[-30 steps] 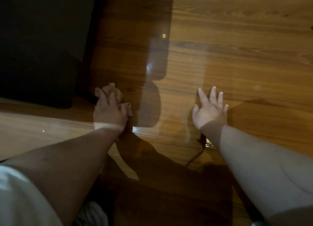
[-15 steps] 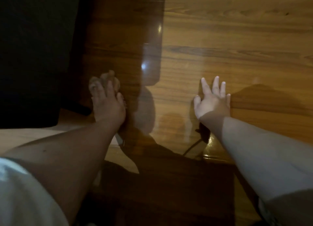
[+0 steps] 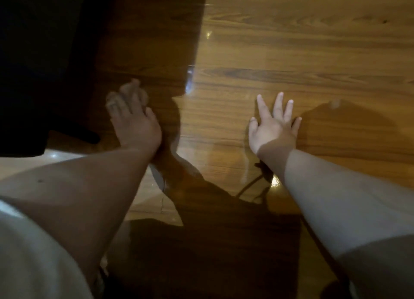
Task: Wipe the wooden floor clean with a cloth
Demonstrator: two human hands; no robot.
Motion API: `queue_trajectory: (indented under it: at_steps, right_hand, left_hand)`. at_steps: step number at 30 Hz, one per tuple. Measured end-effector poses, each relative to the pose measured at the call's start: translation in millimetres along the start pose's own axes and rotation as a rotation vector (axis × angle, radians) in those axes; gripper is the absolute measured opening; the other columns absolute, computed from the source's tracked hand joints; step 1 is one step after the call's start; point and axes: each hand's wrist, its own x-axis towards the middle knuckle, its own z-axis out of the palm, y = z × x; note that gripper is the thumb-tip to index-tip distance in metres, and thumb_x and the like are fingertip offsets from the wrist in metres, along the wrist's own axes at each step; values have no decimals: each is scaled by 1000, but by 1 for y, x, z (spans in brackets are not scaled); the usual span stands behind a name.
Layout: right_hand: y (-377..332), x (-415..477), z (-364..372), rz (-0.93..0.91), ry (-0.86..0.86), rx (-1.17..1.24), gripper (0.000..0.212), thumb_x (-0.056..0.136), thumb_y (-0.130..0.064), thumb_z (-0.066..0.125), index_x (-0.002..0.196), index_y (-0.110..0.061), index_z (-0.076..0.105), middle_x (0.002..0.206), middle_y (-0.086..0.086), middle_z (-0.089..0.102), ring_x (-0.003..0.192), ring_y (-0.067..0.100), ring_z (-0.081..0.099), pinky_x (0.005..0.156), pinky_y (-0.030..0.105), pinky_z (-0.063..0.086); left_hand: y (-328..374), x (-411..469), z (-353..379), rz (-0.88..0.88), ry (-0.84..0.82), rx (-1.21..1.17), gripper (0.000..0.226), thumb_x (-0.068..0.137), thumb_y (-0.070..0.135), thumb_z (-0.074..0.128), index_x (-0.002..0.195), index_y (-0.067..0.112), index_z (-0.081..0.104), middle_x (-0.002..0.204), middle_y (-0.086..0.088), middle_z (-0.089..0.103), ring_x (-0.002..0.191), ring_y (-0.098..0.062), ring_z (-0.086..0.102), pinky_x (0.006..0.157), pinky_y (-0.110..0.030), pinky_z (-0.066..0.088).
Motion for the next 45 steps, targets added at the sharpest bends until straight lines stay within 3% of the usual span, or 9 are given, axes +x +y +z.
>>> queue_trajectory:
  at_steps: [2, 9, 12, 16, 23, 30, 35, 38, 45]
  right_hand:
    - [-1, 0, 3, 15, 17, -2, 57, 99, -43, 29, 150, -46, 7, 161, -2, -14, 147, 24, -16, 116, 50, -8]
    - [-5, -1, 6, 37, 51, -4, 58, 97, -42, 34, 150, -46, 11, 162, -2, -12, 147, 24, -14, 116, 49, -9]
    - [-6, -1, 3, 23, 67, 44, 58, 96, -40, 36, 150, -43, 16, 162, -1, -8, 148, 24, -13, 116, 49, -9]
    - [-8, -2, -3, -47, 102, 65, 57, 95, -35, 39, 151, -37, 23, 163, 3, 0, 149, 22, -7, 117, 49, -7]
    - [-33, 28, -12, -96, 71, 33, 56, 98, -36, 33, 151, -40, 16, 163, -1, -1, 149, 21, -5, 117, 49, -5]
    - [-33, 31, -5, -74, 42, -23, 57, 99, -39, 30, 152, -41, 10, 162, -3, -9, 148, 21, -11, 116, 49, -5]
    - [-50, 26, 1, -42, 38, 38, 59, 98, -35, 32, 153, -37, 10, 162, 1, -11, 148, 22, -13, 116, 48, -7]
    - [-54, 26, 2, -33, 31, 49, 59, 97, -35, 32, 152, -39, 11, 162, 1, -12, 148, 21, -14, 116, 46, -7]
    - [-54, 19, 3, -36, 22, -7, 59, 97, -37, 31, 152, -40, 11, 162, 0, -10, 148, 20, -11, 117, 48, -6]
  left_hand:
    - [4, 1, -2, 14, 4, 14, 58, 96, 28, 36, 150, 11, 22, 156, -20, 13, 143, -38, 9, 118, -49, 7]
    - [39, -73, 14, 920, -241, -49, 66, 87, 20, 53, 149, 25, 31, 159, -10, 14, 147, -29, 10, 117, -36, -2]
    - [21, -27, 5, 645, -146, -211, 52, 92, 2, 51, 142, 5, 40, 151, -28, 23, 140, -47, 18, 118, -29, 3]
    - [-7, 5, 0, 14, -9, 106, 56, 99, 30, 34, 152, 21, 19, 158, -20, 6, 143, -41, 8, 116, -48, 10]
    - [28, -49, 15, 673, -196, -90, 64, 90, 24, 46, 150, 33, 26, 160, -3, 11, 147, -23, 5, 114, -33, -8]
    - [2, 33, 1, -148, -33, -114, 57, 98, 27, 39, 151, 27, 19, 158, -8, 17, 145, -30, 13, 117, -51, 14]
    - [22, -65, 17, 541, -143, -95, 60, 86, 26, 40, 146, 27, 35, 158, -7, 22, 146, -26, 12, 118, -45, 6]
    - [11, -57, 16, 693, -216, -74, 59, 89, 26, 44, 147, 32, 33, 159, 0, 17, 146, -17, 7, 115, -39, 2]
    - [-83, -1, -15, -87, -72, 48, 57, 100, 28, 35, 152, 15, 20, 159, -17, 9, 146, -32, 3, 117, -47, 7]
